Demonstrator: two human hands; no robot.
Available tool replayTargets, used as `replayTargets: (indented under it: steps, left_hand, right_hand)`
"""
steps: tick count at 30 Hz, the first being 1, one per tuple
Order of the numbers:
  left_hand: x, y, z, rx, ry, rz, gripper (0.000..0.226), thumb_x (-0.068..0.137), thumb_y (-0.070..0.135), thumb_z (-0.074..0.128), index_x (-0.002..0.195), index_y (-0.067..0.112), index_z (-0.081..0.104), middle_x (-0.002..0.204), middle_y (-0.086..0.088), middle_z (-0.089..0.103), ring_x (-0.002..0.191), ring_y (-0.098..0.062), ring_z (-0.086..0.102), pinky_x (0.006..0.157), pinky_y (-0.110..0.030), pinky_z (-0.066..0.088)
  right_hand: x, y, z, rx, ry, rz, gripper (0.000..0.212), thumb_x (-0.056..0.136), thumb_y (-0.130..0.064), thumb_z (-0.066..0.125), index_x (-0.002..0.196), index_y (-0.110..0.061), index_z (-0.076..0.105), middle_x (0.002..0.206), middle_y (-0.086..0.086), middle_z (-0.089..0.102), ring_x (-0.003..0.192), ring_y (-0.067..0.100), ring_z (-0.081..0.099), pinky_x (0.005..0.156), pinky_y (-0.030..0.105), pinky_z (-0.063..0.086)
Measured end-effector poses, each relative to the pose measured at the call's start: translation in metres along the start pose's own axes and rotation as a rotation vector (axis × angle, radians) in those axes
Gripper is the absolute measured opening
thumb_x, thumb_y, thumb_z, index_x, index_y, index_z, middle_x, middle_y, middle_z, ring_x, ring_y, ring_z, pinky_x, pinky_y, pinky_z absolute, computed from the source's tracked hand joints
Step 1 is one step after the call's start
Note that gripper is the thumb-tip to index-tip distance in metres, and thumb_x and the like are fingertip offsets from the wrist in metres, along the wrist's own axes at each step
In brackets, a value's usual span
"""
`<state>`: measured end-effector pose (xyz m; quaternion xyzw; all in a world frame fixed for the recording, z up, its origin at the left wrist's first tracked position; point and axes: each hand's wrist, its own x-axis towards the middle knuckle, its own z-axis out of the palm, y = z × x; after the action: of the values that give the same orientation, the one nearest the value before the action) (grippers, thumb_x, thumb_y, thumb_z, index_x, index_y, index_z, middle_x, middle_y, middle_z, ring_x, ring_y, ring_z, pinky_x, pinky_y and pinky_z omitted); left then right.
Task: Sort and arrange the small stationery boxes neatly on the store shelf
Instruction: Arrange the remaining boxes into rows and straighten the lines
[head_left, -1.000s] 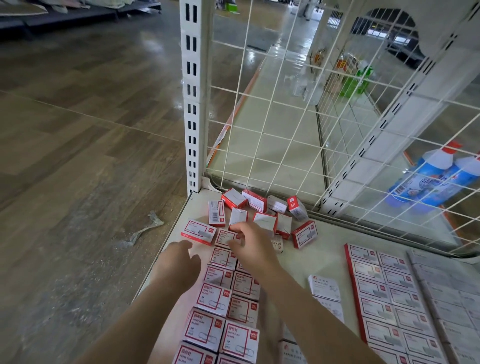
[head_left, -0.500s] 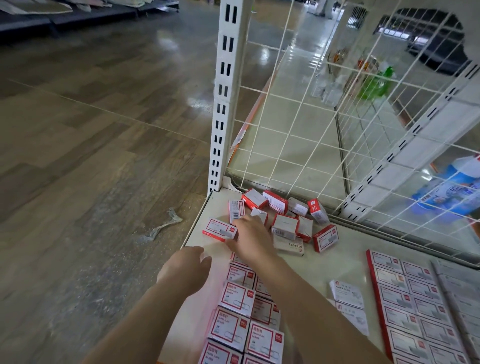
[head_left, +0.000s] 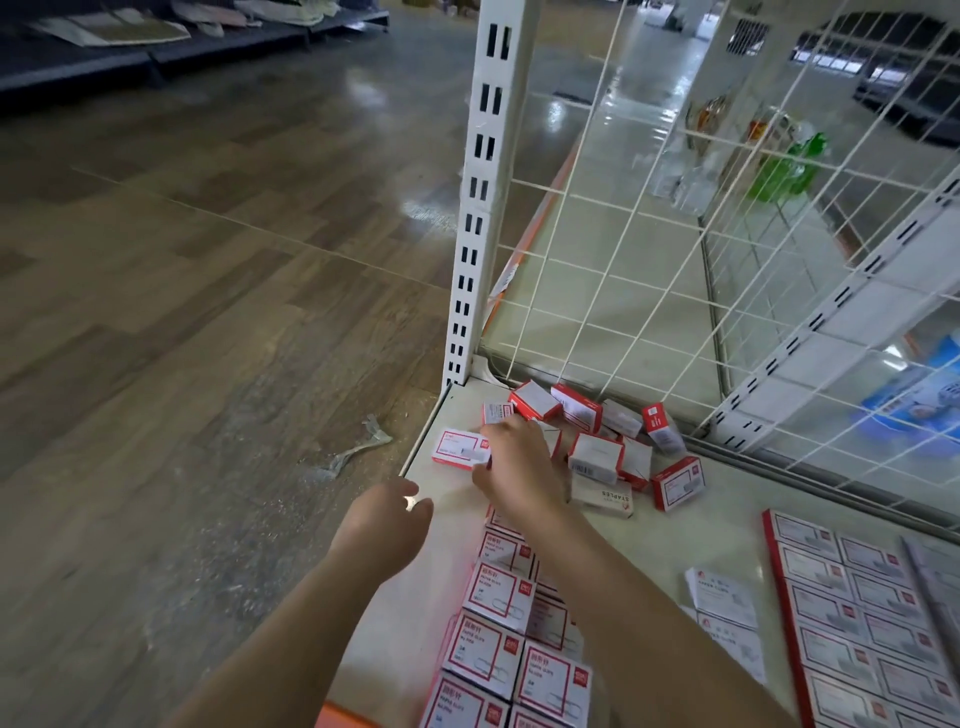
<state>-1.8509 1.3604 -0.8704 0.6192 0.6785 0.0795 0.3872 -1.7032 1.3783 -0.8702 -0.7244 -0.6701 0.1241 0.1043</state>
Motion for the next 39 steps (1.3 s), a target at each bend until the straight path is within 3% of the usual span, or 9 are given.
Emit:
replayTargets:
  steps: [6, 11, 14, 19, 21, 25, 29, 33, 39]
  left_hand:
    - [-0.011, 0.023, 0.004, -0.174, 0.005, -0.022, 0.038, 0.095, 0.024, 0.048, 0.13, 0.011, 0.05, 0.127, -0.008, 0.056, 0.104, -0.021, 0.056, 0.077, -0.022, 0.04]
    - [-0.024, 0.048, 0.009, -0.337, -0.033, -0.021, 0.038, 0.095, 0.024, 0.049, 0.131, 0.011, 0.05, 0.127, -0.011, 0.056, 0.111, -0.025, 0.056, 0.096, -0.035, 0.045]
    - [-0.039, 0.065, 0.012, -0.426, -0.105, 0.03, 0.037, 0.095, 0.023, 0.05, 0.13, 0.015, 0.052, 0.128, -0.009, 0.057, 0.107, -0.023, 0.057, 0.092, -0.034, 0.046]
    - [-0.062, 0.089, 0.025, -0.362, -0.246, 0.178, 0.018, 0.091, 0.017, 0.055, 0.105, 0.014, 0.066, 0.098, -0.003, 0.067, 0.087, -0.017, 0.062, 0.076, -0.024, 0.05]
    - [-0.068, 0.094, 0.032, -0.324, -0.275, 0.2, 0.012, 0.09, 0.015, 0.057, 0.096, 0.014, 0.068, 0.087, 0.001, 0.067, 0.079, -0.012, 0.062, 0.066, -0.018, 0.048]
    - [-0.08, 0.1, 0.043, -0.305, -0.307, 0.232, 0.013, 0.088, 0.012, 0.06, 0.08, 0.019, 0.067, 0.078, 0.009, 0.066, 0.072, -0.007, 0.061, 0.061, -0.017, 0.048]
    - [-0.085, 0.105, 0.049, -0.299, -0.304, 0.251, 0.014, 0.088, 0.014, 0.06, 0.083, 0.026, 0.061, 0.081, 0.01, 0.065, 0.076, -0.009, 0.061, 0.064, -0.02, 0.048]
    - [-0.088, 0.107, 0.05, -0.262, -0.318, 0.254, 0.01, 0.089, 0.017, 0.059, 0.092, 0.026, 0.059, 0.09, 0.005, 0.067, 0.083, -0.013, 0.063, 0.072, -0.025, 0.051]
    - [-0.088, 0.11, 0.054, -0.226, -0.317, 0.278, 0.021, 0.09, 0.021, 0.058, 0.111, 0.018, 0.059, 0.091, 0.005, 0.066, 0.081, -0.006, 0.061, 0.066, -0.017, 0.046]
  right_hand:
    - [-0.018, 0.024, -0.018, 0.127, 0.058, -0.004, 0.043, 0.085, -0.024, 0.06, 0.127, -0.017, 0.05, 0.122, 0.002, 0.048, 0.114, 0.018, 0.041, 0.092, 0.029, 0.038]
    - [-0.056, 0.053, -0.042, 0.193, 0.121, -0.062, 0.045, 0.085, -0.026, 0.06, 0.128, -0.019, 0.048, 0.123, -0.004, 0.043, 0.113, 0.01, 0.042, 0.079, 0.011, 0.032]
    - [-0.081, 0.067, -0.057, 0.237, 0.152, -0.127, 0.045, 0.085, -0.025, 0.06, 0.128, -0.016, 0.049, 0.124, -0.004, 0.044, 0.109, 0.001, 0.037, 0.082, 0.007, 0.029]
    - [-0.119, 0.089, -0.073, 0.344, 0.213, -0.117, 0.043, 0.079, -0.032, 0.06, 0.121, -0.02, 0.054, 0.112, -0.012, 0.046, 0.099, -0.016, 0.04, 0.08, -0.001, 0.03]
    - [-0.129, 0.099, -0.076, 0.366, 0.214, -0.121, 0.04, 0.081, -0.02, 0.062, 0.121, -0.02, 0.055, 0.11, -0.012, 0.045, 0.102, -0.021, 0.037, 0.083, -0.003, 0.028]
    - [-0.141, 0.116, -0.078, 0.36, 0.236, -0.124, 0.043, 0.085, -0.009, 0.06, 0.126, -0.019, 0.052, 0.117, -0.013, 0.044, 0.107, -0.013, 0.036, 0.091, -0.003, 0.025]
    - [-0.148, 0.126, -0.078, 0.301, 0.227, -0.128, 0.041, 0.088, -0.012, 0.058, 0.129, -0.015, 0.052, 0.121, -0.011, 0.044, 0.109, -0.01, 0.035, 0.09, -0.005, 0.021]
    - [-0.151, 0.127, -0.079, 0.299, 0.232, -0.113, 0.044, 0.087, -0.027, 0.049, 0.129, -0.016, 0.052, 0.122, -0.012, 0.044, 0.109, -0.01, 0.034, 0.09, -0.005, 0.02]
    - [-0.16, 0.133, -0.081, 0.339, 0.199, -0.067, 0.041, 0.091, -0.018, 0.055, 0.131, -0.021, 0.048, 0.119, -0.016, 0.04, 0.108, -0.006, 0.036, 0.088, -0.003, 0.025]
